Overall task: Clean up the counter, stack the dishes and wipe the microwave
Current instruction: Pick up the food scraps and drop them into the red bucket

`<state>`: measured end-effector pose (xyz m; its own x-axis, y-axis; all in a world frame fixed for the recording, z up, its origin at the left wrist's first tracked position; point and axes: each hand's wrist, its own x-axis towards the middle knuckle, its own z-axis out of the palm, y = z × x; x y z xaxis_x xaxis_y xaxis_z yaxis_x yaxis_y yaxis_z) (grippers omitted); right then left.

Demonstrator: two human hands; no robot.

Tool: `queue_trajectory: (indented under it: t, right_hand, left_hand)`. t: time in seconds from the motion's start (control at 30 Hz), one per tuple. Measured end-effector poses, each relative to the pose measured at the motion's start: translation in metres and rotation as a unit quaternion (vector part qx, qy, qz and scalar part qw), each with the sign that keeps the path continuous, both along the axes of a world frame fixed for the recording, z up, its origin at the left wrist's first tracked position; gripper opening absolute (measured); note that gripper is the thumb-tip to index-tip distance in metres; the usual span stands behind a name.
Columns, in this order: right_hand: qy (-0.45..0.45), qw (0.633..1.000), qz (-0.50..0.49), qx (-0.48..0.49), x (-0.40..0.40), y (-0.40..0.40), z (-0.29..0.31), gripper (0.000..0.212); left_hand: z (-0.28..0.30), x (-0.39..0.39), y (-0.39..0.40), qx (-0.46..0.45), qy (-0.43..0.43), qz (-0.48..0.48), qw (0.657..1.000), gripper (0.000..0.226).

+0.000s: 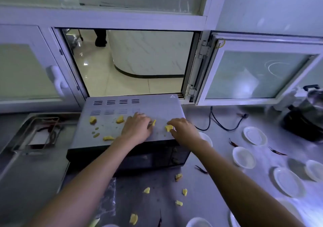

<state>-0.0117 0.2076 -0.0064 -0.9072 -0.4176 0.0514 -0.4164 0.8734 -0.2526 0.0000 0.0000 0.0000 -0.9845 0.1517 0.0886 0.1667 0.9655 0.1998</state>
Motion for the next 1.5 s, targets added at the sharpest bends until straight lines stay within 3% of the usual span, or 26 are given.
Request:
queue_trajectory:
  t: [0.17, 0.4, 0.83, 1.17, 1.5]
  right_hand:
    - [0.003, 1.0, -0.004, 0.011, -0.006, -0.002, -0.002, 0.032]
    - [0.013, 0.999, -0.002, 0.032, -0.011, -0.006, -0.005, 0.029]
    - [0.0, 0.995, -0.038, -0.092, 0.0, -0.008, 0.002, 0.011]
    - [0.018, 0.971, -0.125, -0.202, 0.021, 0.016, 0.003, 0.011]
    - [0.063, 0.922, -0.303, -0.232, 0.102, 0.129, -0.002, 0.004]
  left_hand:
    - [-0.007, -0.011, 0.002, -0.03, 0.011, -0.008, 0.999, 0.032]
    - [-0.013, -0.017, -0.002, 0.012, 0.029, -0.024, 0.999, 0.034]
    - [-0.012, -0.014, 0.0, 0.0, 0.025, -0.019, 1.0, 0.018]
    - [-0.001, -0.007, 0.024, 0.092, 0.061, -0.097, 0.989, 0.011]
    - [-0.008, 0.019, 0.127, 0.156, 0.074, -0.23, 0.958, 0.015]
